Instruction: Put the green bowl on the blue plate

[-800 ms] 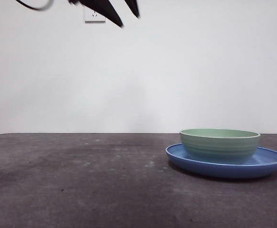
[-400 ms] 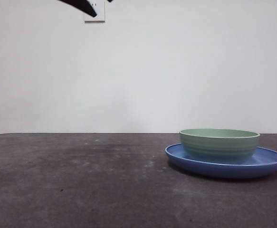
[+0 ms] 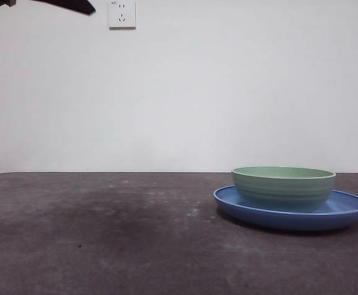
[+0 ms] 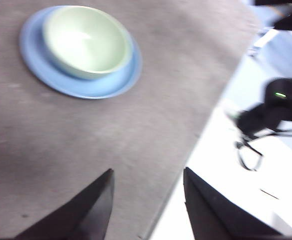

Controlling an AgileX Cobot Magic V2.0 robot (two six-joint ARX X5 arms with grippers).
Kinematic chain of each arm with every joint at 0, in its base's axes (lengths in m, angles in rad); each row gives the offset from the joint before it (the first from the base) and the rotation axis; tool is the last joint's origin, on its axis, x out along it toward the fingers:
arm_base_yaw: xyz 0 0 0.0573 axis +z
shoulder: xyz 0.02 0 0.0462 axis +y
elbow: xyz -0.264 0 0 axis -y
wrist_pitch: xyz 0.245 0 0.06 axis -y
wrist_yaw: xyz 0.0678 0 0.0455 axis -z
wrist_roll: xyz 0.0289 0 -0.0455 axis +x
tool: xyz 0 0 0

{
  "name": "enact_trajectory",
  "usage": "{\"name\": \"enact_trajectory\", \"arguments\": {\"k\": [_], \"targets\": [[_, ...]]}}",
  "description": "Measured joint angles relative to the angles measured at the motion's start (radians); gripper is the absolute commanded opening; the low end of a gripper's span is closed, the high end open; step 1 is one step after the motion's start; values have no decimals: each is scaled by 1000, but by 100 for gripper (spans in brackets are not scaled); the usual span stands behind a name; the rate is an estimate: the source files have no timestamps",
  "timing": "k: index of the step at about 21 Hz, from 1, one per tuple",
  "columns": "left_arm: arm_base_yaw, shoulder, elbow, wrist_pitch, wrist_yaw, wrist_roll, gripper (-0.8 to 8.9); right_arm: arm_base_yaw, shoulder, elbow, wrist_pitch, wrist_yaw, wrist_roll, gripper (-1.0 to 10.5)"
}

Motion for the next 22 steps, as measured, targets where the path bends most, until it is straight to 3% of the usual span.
{"name": "enact_trajectory", "arguments": {"k": [10,13,20,22], "targets": [[0,-20,-8,-25,20,27,225,0,6,0,0,3,23,360],[0,-20,-8,-25,20,30,225,0,17,0,0,53,47,360],[0,-20,-8,-26,20,31,225,-15,91,0,32,260,107,360],[0,-20,-8,-26,20,37,225,-35,131,0,74,277,115,360]]}}
